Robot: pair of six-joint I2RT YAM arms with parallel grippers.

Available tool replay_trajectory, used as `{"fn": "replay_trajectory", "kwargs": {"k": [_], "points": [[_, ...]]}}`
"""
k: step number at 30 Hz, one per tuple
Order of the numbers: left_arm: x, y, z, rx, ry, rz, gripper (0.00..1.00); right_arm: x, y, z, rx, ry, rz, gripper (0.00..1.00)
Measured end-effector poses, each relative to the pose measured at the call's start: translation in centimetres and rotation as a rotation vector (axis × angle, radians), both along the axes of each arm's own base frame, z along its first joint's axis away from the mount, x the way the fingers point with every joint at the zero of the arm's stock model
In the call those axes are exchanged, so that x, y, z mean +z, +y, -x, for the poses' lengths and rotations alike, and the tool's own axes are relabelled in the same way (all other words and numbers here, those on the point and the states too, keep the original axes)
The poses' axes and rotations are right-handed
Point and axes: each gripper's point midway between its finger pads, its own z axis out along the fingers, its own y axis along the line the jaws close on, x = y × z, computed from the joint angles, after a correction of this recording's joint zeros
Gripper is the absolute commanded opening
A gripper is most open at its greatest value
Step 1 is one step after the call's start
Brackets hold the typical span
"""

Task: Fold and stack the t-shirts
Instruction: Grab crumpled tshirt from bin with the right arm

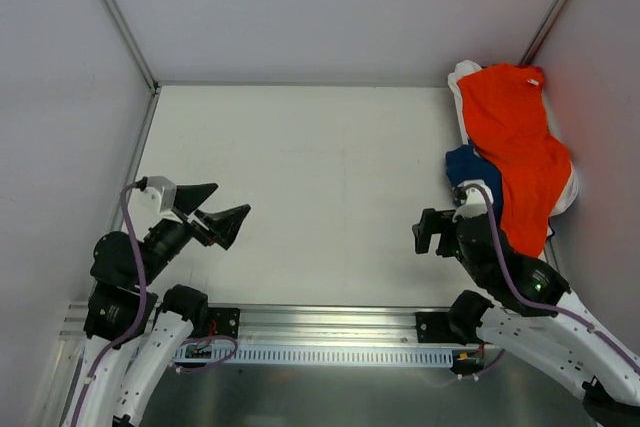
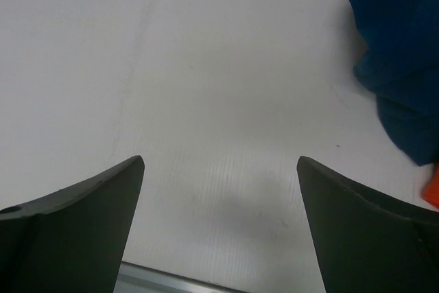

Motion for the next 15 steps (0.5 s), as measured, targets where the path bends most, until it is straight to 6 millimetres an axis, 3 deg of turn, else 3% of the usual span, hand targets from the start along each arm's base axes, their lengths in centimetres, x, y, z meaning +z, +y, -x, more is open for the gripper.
{"fn": "replay_trajectory", "kwargs": {"k": [2, 6, 8, 10, 12, 15], "points": [[-0.7, -0.7, -1.0, -0.021, 0.058, -0.025, 0.99, 0.0, 0.1, 0.3, 0.018, -0.048, -0.067, 0.99], [-3.8, -1.1, -4.9, 0.026, 0.257, -0.094, 0.99, 0.2, 0.5, 0.5, 0.043, -0.152, -0.206, 0.99], [-5.7, -0.6, -5.5, 0.061, 0.326, -0.12, 0.99, 0.1, 0.4, 0.3, 0.029, -0.152, -0.197, 0.99], [-6.3, -0.1, -5.0, 0.079, 0.344, -0.131, 0.99, 0.6, 0.0, -0.6, -0.022, -0.134, -0.126, 0.99], [-5.7, 0.2, -4.6, 0.088, 0.315, -0.127, 0.99, 2.6, -0.4, -2.2, -0.083, -0.12, -0.034, 0.99], [-4.9, 0.4, -4.2, 0.092, 0.274, -0.12, 0.99, 7.4, -1.2, -6.6, -0.21, -0.102, -0.028, 0.99]]}}
